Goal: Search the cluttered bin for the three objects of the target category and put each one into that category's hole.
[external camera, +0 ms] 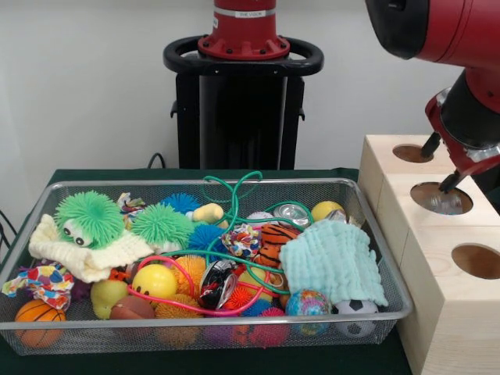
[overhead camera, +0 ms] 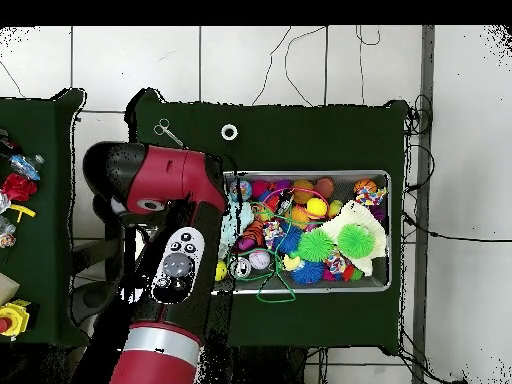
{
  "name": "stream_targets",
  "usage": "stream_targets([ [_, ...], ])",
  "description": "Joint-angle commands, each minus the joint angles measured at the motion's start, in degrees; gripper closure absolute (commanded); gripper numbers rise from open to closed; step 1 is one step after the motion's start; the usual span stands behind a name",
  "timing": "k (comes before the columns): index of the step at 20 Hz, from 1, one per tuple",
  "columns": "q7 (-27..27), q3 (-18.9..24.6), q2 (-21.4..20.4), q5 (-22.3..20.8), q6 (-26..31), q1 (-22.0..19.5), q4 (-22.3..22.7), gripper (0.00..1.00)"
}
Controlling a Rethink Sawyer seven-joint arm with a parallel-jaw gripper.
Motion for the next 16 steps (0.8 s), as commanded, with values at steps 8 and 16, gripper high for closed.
stream_targets([
  [8,7.14,1.38,-11.22,1.43,6.13,-3.84,6.97,0.00],
  [16,-5.38,1.23,-19.47,-1.92,-12.05,-5.92,23.27,0.00],
])
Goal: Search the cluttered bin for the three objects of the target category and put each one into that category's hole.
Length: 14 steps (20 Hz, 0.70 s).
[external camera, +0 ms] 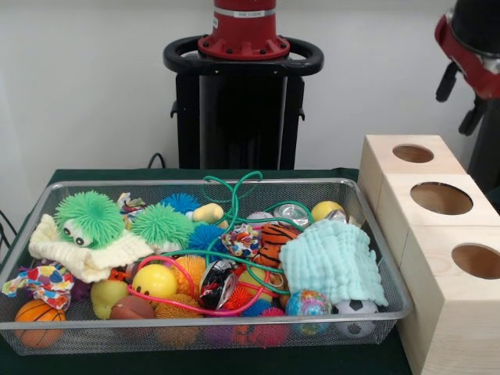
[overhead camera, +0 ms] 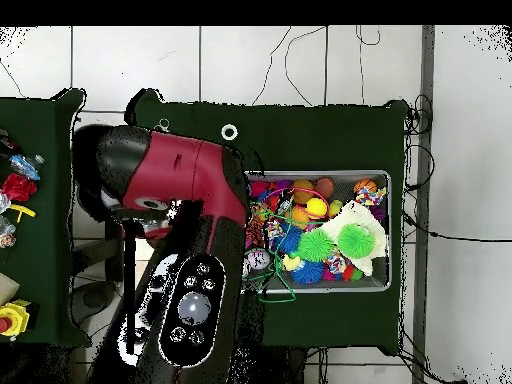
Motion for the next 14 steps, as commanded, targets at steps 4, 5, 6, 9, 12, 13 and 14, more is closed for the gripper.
stream_targets([
  [4,-10.44,3.48,-8.44,-3.63,-26.68,-5.98,28.16,0.00],
  [5,-11.58,4.17,-8.86,-4.14,-29.23,-6.69,29.74,0.00],
  [6,-12.72,4.86,-9.28,-4.65,-31.77,-7.40,31.33,0.00],
  [9,-15.10,6.98,-10.15,-6.27,-37.99,-9.56,35.05,0.00],
  [12,-17.28,9.19,-10.85,-8.60,-42.59,-11.96,37.83,0.00],
  [13,-17.80,10.03,-11.04,-9.54,-43.90,-12.90,38.60,0.00],
  [14,-18.15,10.79,-11.31,-10.57,-44.97,-13.70,39.29,0.00],
])
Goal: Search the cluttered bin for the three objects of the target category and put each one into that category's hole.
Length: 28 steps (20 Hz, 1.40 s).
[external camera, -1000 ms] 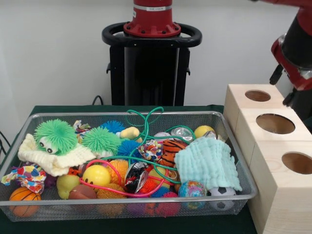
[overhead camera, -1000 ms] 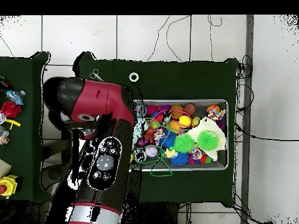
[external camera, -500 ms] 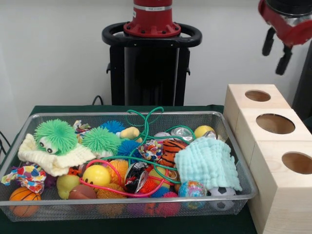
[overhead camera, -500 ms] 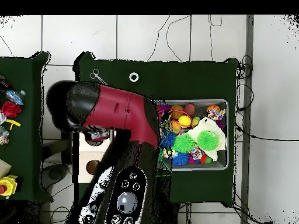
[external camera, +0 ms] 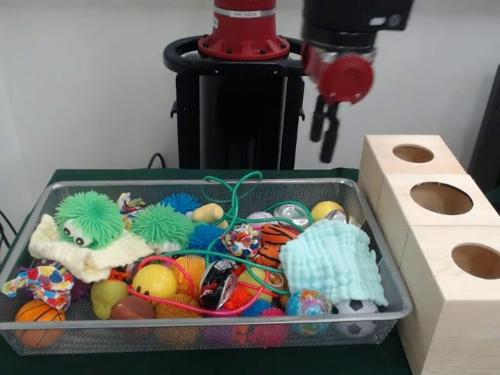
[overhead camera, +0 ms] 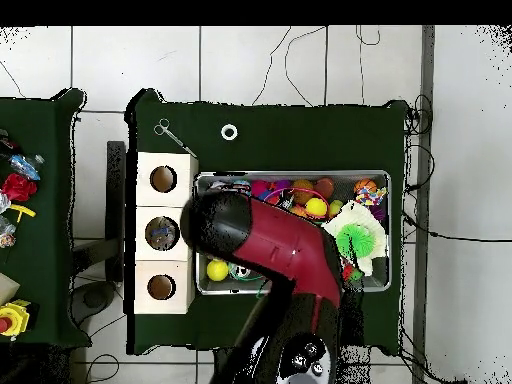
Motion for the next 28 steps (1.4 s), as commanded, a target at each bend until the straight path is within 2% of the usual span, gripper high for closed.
stream_targets([
  [1,-17.36,10.12,-0.79,-8.22,-6.03,-5.28,16.79,0.00],
  [7,-19.58,15.15,-3.61,-14.63,-9.82,-11.26,21.30,0.00],
  [11,-19.22,18.09,-4.15,-18.94,-10.72,-15.02,22.32,0.00],
  [14,-18.88,20.48,-4.62,-21.35,-10.39,-17.93,22.47,0.00],
  [18,-18.90,23.92,-6.78,-23.18,-7.26,-21.96,22.36,0.00],
  [23,-19.23,27.68,-6.18,-25.91,-4.64,-26.24,19.64,0.00],
  [28,-15.12,28.99,-2.95,-27.85,-4.36,-26.19,15.56,0.00],
])
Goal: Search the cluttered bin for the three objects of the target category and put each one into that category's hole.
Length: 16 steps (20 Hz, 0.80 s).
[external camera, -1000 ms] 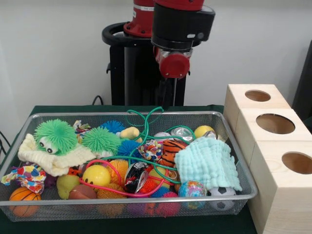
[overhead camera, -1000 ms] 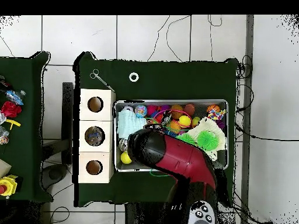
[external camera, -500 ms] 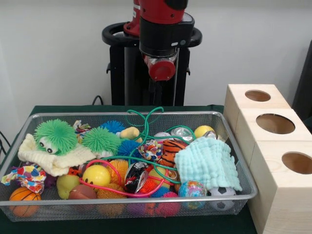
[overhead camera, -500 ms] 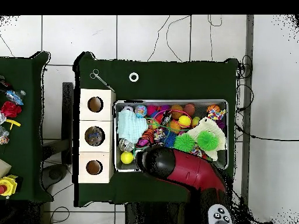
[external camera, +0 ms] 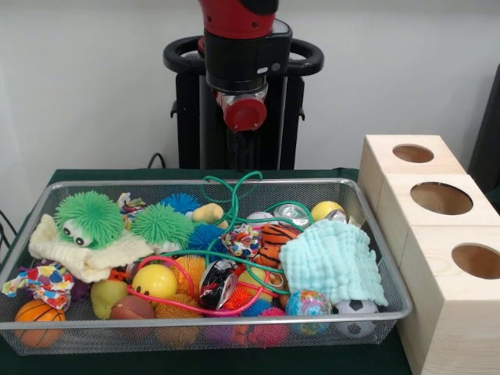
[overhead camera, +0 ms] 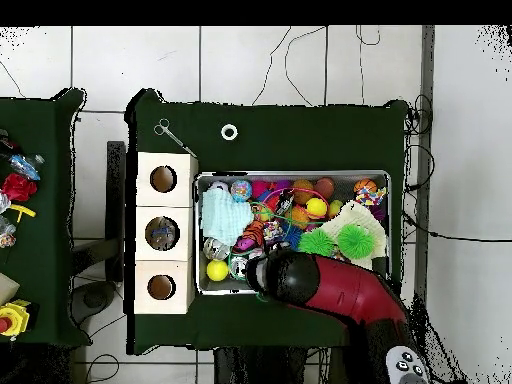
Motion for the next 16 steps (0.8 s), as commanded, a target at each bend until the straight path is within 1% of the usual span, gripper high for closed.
stream_targets([
  [1,-13.66,8.73,3.17,-4.74,3.67,-1.42,-3.04,0.00],
  [7,-10.13,9.25,5.45,-4.82,6.18,-0.18,-7.57,0.00],
  [11,-6.94,9.03,7.27,-3.80,8.84,1.71,-12.22,0.00],
  [16,-5.30,8.61,8.90,-2.64,10.64,2.75,-16.44,0.00],
])
